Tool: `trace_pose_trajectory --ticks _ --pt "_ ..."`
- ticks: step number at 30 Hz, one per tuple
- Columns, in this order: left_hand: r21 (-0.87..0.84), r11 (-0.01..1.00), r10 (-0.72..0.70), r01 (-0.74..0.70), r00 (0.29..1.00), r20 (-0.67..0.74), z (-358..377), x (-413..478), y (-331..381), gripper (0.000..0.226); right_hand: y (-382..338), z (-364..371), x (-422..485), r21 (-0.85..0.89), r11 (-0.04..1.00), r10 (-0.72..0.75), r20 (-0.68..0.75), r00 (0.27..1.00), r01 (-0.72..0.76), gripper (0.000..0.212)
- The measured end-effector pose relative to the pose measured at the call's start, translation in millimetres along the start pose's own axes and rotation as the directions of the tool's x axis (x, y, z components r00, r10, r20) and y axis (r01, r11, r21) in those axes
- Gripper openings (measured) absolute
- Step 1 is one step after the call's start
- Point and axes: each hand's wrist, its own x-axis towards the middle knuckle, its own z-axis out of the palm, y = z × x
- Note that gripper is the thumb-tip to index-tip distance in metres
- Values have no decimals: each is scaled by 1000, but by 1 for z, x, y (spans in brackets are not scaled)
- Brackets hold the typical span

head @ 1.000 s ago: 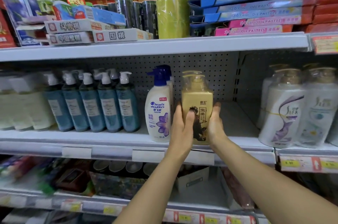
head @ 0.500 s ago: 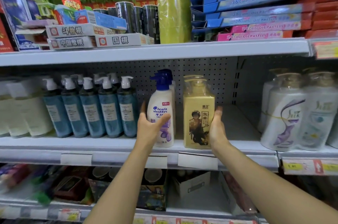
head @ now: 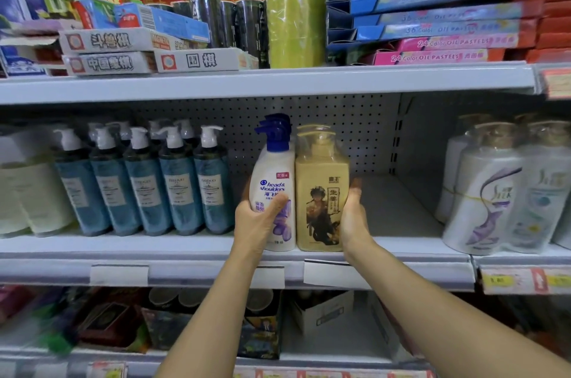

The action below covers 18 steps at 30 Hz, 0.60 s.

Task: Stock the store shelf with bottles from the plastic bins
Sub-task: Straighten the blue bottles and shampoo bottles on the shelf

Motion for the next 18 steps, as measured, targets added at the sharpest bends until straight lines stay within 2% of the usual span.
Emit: trace_pose_trajectory --ticks 3,13,16,18 --pt "-26 1000 -6 6 1000 3 -1 0 -1 32 0 2 1 5 1000 -10 -11 1000 10 67" --pt "-56 998 -9 10 1000 17 -2 -4 0 55 -1 5 -3 9 997 -72 -100 992 73 67" --pt "-26 999 20 -21 999 -35 0 -6 -3 43 -3 4 -11 -22 992 -127 -134 983 125 60" --pt "24 997 73 -71 993 -93 4 -6 -7 47 -1 0 -17 -38 986 -166 -126 978 163 54"
